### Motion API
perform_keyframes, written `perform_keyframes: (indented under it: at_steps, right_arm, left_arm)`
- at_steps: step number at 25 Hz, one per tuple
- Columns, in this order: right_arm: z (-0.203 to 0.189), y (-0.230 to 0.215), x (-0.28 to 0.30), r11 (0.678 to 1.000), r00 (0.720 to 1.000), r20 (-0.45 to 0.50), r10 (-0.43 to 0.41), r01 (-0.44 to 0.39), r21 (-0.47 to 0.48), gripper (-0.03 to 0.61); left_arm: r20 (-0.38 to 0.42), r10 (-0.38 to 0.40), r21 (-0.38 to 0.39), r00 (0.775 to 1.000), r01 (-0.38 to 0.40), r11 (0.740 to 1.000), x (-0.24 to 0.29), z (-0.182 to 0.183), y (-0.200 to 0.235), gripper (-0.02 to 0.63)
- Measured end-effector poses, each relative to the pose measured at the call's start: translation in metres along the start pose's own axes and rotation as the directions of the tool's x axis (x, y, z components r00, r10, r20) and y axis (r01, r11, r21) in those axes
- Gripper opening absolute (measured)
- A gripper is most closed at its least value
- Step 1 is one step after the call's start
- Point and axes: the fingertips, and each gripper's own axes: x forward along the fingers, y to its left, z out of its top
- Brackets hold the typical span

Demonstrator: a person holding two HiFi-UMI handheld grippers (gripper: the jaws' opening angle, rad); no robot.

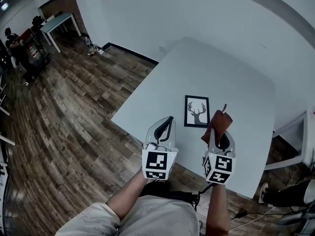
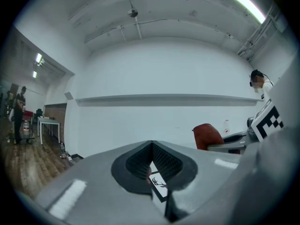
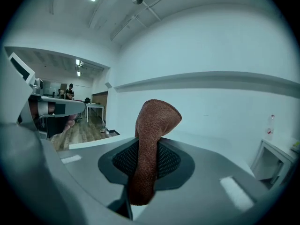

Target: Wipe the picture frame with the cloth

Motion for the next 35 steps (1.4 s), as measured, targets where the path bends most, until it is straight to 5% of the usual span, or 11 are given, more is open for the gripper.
perform_keyframes:
  at_steps: [13,19,29,32,35]
  right_arm:
    - [-0.027,-0.007,0.111,0.995,0.981,-0.165,0.101,-0.104,-0.011,0.104]
    - [-0.089,0.012,0.198,0.969,0.872,-0.433,0.229,-0.245,0.020,0.104]
    - [-0.147,0.066,0.273,0.945,0.705,-0.669,0.234,-0.326,-0.013,0.104]
    - [-0.158,0.079,0.280,0.938,0.672,-0.703,0.233,-0.347,-0.021,0.106]
    - [-0.161,0.076,0.285,0.939,0.672,-0.711,0.205,-0.339,-0.049,0.106]
  left_arm:
    - [-0.049,0.011,-0.007,0.999,-0.012,1.000,0.080,-0.018,0.011,0.001]
    - [-0.069,0.027,-0.010,0.997,-0.027,1.000,0.090,-0.027,0.015,0.001]
    - [-0.120,0.057,-0.015,0.991,-0.059,0.998,0.092,-0.045,0.029,0.001]
    - [-0.130,0.066,-0.012,0.989,-0.068,0.998,0.091,-0.051,0.034,0.001]
    - [-0.145,0.073,-0.019,0.987,-0.076,0.997,0.089,-0.058,0.037,0.001]
